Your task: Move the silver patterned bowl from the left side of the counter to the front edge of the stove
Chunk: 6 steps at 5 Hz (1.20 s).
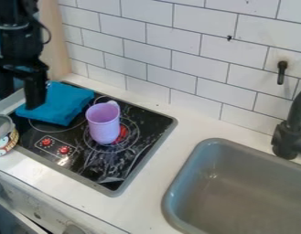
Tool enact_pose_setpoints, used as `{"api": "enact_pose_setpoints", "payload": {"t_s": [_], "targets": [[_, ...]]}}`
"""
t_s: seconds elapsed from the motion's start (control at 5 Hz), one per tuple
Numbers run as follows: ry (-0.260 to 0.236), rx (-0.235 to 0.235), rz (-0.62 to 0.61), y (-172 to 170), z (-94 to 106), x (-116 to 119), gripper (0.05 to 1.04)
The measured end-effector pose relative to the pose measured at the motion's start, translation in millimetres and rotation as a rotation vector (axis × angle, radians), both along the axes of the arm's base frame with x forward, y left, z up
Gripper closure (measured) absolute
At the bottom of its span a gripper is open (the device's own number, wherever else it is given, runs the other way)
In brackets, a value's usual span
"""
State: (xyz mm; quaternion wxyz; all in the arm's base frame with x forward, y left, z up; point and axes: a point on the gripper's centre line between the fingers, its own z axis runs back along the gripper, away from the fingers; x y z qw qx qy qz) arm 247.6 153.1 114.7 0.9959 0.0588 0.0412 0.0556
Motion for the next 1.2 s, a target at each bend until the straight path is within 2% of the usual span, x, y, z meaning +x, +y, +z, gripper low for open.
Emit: {"api": "enact_pose_setpoints", "payload": {"t_s": [0.2,0.6,0.8,1.0,1.2], "targets": [[0.062,-0.002,0.075,34,-16.1,-16,0.083],[0.133,-0.070,0.077,61,-22.5,-32,0.083],[0.112,-0.108,0.057,66,-29.7,-29,0.083],[0.090,-0.185,-0.037,61,-45.0,-23,0.083],[0.008,-0.278,-0.095,62,-51.3,-29,0.083]]}}
